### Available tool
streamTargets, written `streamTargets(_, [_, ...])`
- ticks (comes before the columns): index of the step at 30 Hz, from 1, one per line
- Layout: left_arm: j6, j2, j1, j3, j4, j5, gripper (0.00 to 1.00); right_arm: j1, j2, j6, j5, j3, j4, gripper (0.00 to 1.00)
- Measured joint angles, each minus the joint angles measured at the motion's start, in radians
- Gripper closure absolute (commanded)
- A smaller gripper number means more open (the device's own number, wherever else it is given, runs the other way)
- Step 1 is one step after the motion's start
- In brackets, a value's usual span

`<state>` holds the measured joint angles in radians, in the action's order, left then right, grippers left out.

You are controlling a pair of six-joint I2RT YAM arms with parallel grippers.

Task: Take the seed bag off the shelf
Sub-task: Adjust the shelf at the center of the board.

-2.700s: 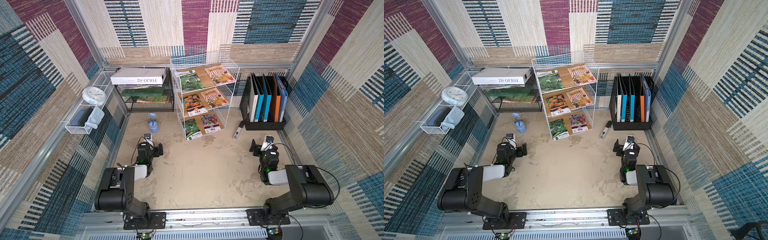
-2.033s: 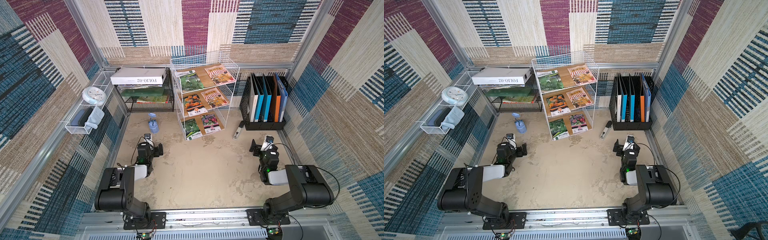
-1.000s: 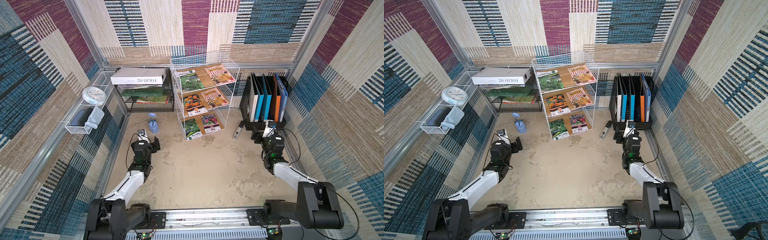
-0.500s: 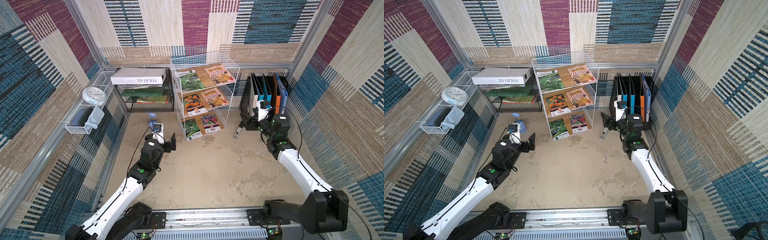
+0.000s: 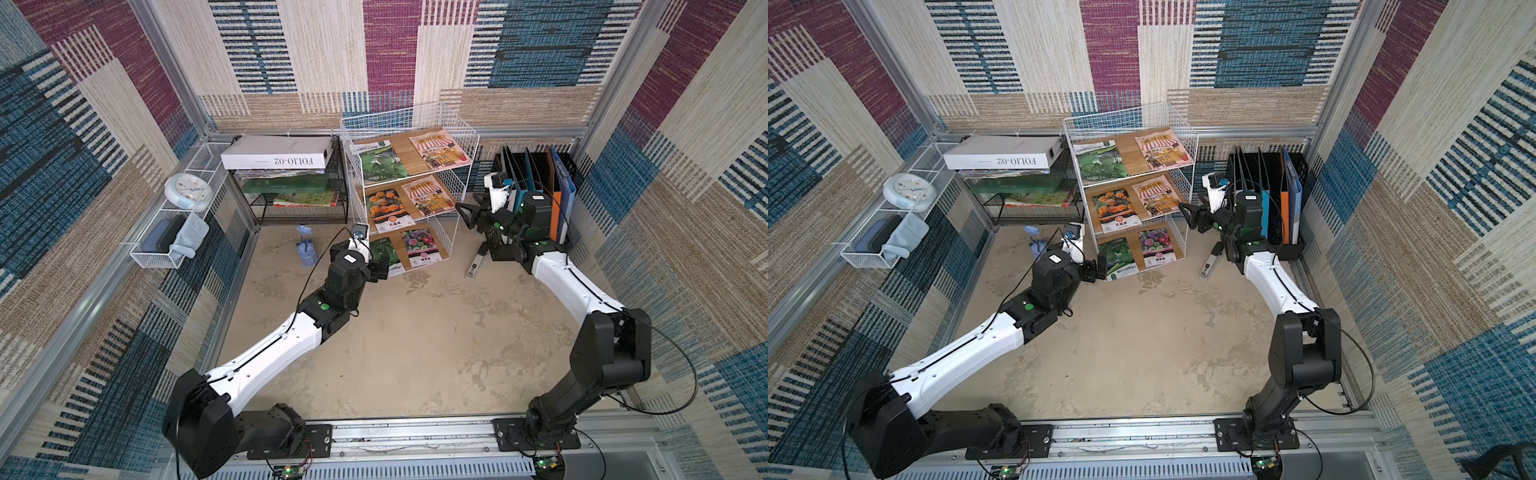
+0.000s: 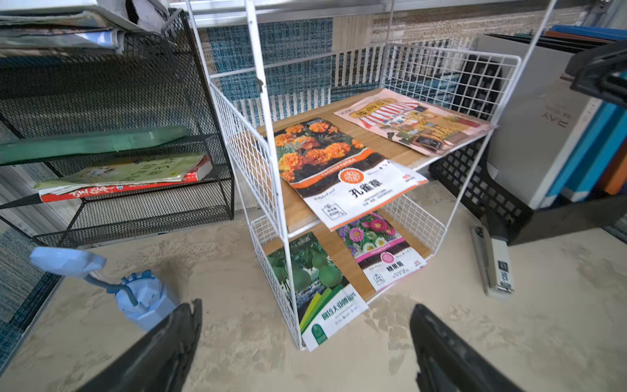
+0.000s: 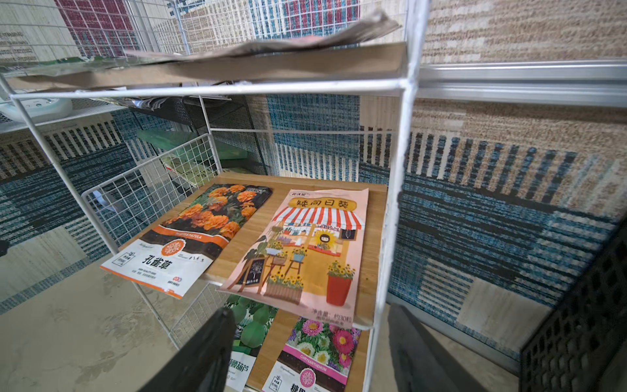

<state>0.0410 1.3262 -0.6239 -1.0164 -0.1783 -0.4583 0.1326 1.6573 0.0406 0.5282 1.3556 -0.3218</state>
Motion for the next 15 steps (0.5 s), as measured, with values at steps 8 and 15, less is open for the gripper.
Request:
streamTargets(8, [-0.027,0.199,-0.002,-0.117,-0.137,-0.168,0.02,0.003,0.047,-0.001,-0.003,0.015,-0.043,0.26])
streamTargets(15, [-0.071,0.243,-0.002,-0.137,-0.235,-0.243,0.08,0.003,0.061,-0.007,-0.012,0.025,-0.068,0.28])
